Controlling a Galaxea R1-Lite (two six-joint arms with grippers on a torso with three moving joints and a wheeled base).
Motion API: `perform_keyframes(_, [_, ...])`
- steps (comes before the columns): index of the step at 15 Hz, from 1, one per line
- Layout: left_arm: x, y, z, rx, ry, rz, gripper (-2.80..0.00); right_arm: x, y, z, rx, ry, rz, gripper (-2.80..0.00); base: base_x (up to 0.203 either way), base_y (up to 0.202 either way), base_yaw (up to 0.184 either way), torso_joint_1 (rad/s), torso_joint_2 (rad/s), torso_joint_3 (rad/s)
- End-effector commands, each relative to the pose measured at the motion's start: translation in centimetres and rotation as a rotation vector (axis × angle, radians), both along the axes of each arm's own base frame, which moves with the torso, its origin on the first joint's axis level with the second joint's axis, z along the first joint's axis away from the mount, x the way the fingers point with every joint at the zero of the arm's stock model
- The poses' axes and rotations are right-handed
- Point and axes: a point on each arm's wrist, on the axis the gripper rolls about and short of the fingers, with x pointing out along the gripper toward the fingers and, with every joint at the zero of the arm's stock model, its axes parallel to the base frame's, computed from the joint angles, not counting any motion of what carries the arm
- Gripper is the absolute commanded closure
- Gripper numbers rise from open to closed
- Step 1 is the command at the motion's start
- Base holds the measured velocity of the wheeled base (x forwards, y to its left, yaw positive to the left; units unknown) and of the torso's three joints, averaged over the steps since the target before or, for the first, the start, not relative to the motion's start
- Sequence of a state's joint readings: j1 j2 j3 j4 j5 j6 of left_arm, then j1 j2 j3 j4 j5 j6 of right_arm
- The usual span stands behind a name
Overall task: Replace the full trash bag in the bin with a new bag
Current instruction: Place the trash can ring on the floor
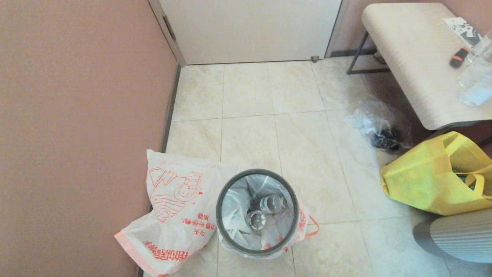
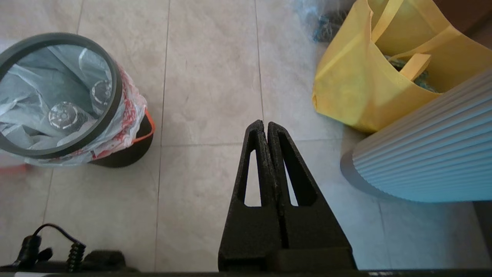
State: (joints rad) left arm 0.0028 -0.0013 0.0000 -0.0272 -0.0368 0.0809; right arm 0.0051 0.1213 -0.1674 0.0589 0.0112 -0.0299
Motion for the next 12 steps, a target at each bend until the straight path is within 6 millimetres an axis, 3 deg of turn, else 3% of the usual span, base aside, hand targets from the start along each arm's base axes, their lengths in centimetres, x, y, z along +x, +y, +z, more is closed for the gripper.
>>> perform_keyframes(1, [0.1,0.0,-0.4,0.000,0.015,0.001,0.00,1.4,0.0,2.8,-0.010,0.069,0.006,0.00,0.000,0.000,0.000,0.000,0.00,0.000])
perform_keyframes(4, [0.1,0.0,-0.4,0.000,0.015,0.000,0.00,3.6,0.0,7.2,-0.054,0.095,0.006,0.00,0.000,0.000,0.000,0.000,0.00,0.000])
perform_keyframes(8, [0.1,0.0,-0.4,0.000,0.014,0.000,0.00,9.1,0.1,11.7,-0.123,0.189,0.023,0.00,0.000,0.000,0.000,0.000,0.00,0.000])
perform_keyframes(10, [0.1,0.0,-0.4,0.000,0.014,0.001,0.00,12.5,0.4,13.1,-0.134,0.246,0.053,0.00,0.000,0.000,0.000,0.000,0.00,0.000])
perform_keyframes(12, [0.1,0.0,-0.4,0.000,0.015,0.000,0.00,16.2,1.3,13.2,-0.142,0.326,0.106,0.00,0.000,0.000,0.000,0.000,0.00,0.000])
